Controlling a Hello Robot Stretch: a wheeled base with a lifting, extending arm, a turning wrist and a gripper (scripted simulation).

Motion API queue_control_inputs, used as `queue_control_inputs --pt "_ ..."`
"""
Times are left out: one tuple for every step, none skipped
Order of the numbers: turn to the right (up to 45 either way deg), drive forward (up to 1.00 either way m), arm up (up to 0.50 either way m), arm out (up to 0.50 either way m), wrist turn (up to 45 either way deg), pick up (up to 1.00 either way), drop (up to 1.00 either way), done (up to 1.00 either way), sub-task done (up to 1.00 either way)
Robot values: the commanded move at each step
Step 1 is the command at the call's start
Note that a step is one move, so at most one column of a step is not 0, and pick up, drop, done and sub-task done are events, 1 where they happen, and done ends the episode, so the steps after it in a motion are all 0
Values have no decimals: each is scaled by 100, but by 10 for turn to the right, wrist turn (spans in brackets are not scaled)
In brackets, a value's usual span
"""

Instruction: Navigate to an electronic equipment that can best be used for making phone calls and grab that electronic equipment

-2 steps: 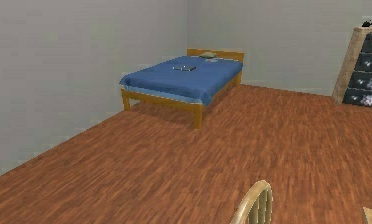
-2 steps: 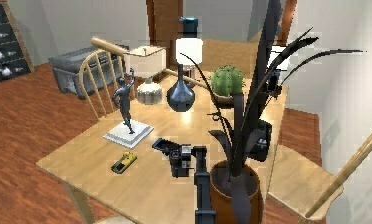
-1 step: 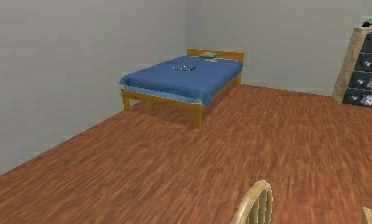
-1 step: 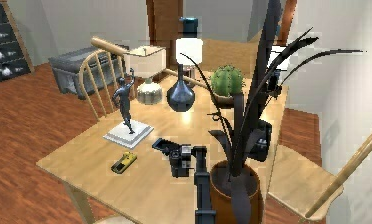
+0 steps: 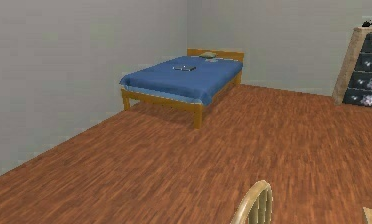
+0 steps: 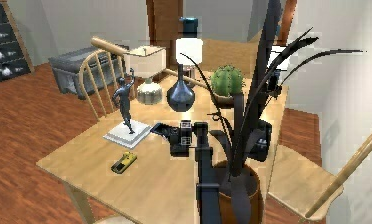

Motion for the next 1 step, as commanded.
queue_control_inputs --pt "0 0 0 0 0 0 0 100 0"
